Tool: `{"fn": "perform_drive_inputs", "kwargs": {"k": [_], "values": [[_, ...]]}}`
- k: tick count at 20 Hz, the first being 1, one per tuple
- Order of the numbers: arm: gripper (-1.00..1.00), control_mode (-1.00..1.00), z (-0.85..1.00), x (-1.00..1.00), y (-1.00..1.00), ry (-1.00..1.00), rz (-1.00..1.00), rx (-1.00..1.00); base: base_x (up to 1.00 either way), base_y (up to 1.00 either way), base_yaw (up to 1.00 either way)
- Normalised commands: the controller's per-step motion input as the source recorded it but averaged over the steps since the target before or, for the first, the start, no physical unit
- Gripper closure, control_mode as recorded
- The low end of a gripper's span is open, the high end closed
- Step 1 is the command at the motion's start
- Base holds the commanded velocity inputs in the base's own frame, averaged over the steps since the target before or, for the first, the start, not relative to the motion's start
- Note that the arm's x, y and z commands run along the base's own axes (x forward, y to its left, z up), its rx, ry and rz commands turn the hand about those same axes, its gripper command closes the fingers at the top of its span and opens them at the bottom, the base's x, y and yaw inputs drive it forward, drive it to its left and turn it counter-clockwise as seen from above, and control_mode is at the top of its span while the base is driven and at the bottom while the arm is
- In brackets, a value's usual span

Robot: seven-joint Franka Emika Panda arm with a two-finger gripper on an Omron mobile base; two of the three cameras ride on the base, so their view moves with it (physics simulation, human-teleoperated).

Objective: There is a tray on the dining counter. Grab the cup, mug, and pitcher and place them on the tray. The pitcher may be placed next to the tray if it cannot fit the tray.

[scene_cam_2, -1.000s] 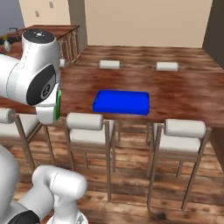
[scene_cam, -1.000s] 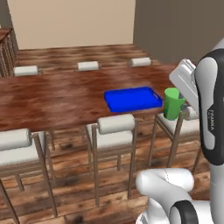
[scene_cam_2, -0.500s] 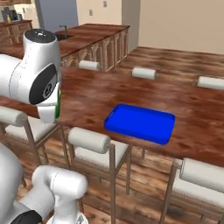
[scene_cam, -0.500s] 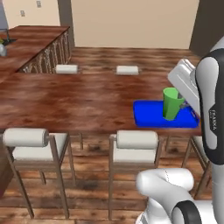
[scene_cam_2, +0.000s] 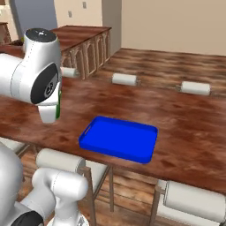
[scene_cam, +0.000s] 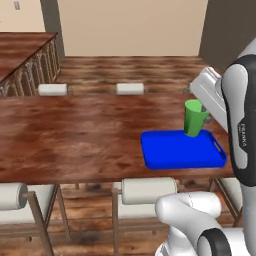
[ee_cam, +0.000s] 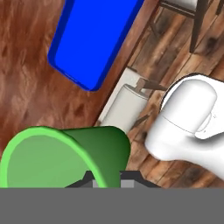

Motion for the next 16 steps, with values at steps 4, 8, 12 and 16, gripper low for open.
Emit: {"fn": "perform_drive_inputs", "kwargs": {"k": [4, 8, 12, 16], "values": [[1.00, 1.00, 0.00, 0.00, 0.00, 0.00, 0.00, 0.00, 0.43, -0.26, -0.38], [1.00, 1.00, 0.00, 0.00, 0.00, 0.00, 0.00, 0.00, 0.29, -0.15, -0.32], [1.00, 1.00, 0.00, 0.00, 0.00, 0.00, 0.00, 0.00, 0.41, -0.03, -0.09], [1.00, -1.00, -0.04, 0.56, -0.10, 0.04, 0.02, 0.00, 0.14, 0.00, 0.00]]}}
